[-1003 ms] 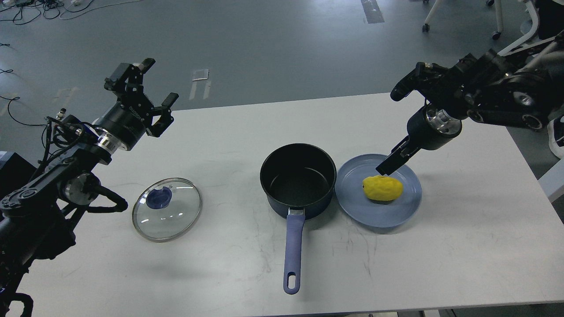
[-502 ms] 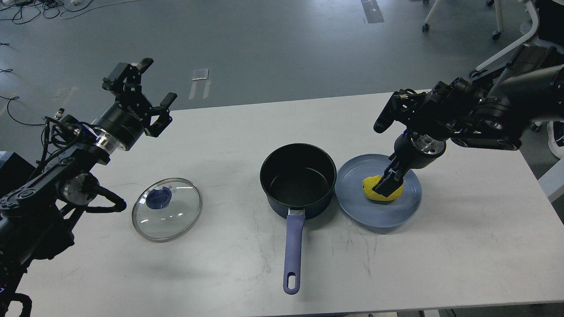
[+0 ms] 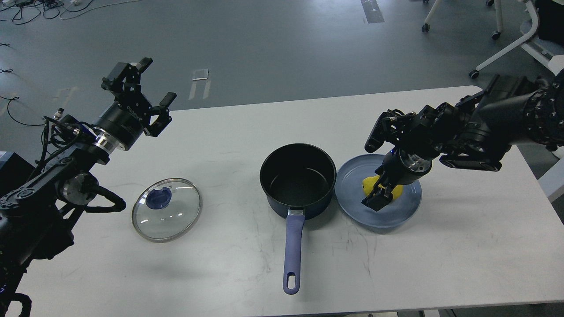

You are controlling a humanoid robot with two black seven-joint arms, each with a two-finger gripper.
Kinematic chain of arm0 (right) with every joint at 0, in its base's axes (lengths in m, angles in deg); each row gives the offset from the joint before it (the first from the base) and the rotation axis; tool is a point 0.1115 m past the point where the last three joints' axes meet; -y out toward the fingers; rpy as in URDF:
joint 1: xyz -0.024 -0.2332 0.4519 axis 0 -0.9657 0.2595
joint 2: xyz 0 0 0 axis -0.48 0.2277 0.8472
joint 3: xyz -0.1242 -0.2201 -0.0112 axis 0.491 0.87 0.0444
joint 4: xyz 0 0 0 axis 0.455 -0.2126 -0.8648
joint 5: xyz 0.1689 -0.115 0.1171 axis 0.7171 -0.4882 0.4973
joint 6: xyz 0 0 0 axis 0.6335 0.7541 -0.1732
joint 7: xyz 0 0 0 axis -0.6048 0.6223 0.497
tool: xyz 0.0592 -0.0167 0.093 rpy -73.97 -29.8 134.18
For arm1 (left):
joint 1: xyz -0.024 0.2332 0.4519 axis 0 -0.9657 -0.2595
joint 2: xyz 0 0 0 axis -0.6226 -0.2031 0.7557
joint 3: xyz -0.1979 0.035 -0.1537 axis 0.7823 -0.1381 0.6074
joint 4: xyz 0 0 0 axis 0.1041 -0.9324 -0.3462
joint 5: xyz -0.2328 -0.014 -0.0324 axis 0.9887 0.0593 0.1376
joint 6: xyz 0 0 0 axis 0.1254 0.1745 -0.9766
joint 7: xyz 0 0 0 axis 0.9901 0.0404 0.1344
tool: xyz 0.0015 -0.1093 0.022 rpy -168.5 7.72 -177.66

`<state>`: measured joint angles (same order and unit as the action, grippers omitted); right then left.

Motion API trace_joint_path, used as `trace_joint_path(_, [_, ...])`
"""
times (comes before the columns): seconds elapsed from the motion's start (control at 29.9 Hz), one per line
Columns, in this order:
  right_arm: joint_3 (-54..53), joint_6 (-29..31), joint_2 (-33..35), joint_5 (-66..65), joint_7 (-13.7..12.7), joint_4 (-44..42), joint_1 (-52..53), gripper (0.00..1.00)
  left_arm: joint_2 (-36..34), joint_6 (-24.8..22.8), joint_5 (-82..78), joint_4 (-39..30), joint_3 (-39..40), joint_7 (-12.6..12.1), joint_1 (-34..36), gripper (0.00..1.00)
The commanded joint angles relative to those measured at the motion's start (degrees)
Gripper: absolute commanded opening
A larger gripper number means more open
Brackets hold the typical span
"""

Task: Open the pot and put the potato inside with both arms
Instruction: 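Grasp the yellow potato with the right gripper and lift it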

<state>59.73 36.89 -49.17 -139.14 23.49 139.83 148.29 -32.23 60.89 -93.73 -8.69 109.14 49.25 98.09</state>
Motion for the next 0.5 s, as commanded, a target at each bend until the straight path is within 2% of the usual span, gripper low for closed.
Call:
trace_joint_path(0.0, [0.81, -0.32, -0.21, 0.05, 0.00, 0.01, -0.14, 0.63, -0.01, 0.00, 0.01, 0.00, -0.04, 0.00, -0.01, 0.98])
trace_joint_path(0.1, [0.90, -0.41, -0.12, 0.05, 0.00, 0.36, 0.04, 0.38, -0.01, 0.00, 0.01, 0.00, 0.05, 0.00, -0.01, 0.98])
trace_joint_path(0.2, [0.99, -0.41, 0.14, -0.13, 0.00, 0.53, 0.57, 0.22, -0.01, 0.00, 0.01, 0.00, 0.05, 0.00, -0.01, 0.98])
trace_joint_path(0.27, [1.78, -0.41, 0.67, -0.13, 0.00, 1.58, 1.88, 0.05, -0.01, 0.00, 0.01, 0.00, 0.05, 0.00, -0.01, 0.98])
trace_joint_path(0.47, [1.35, -0.41, 5.23, 1.01, 0.00, 6.68, 9.34, 0.05, -0.10, 0.00, 0.01, 0.00, 0.31, 0.00, 0.08, 0.98])
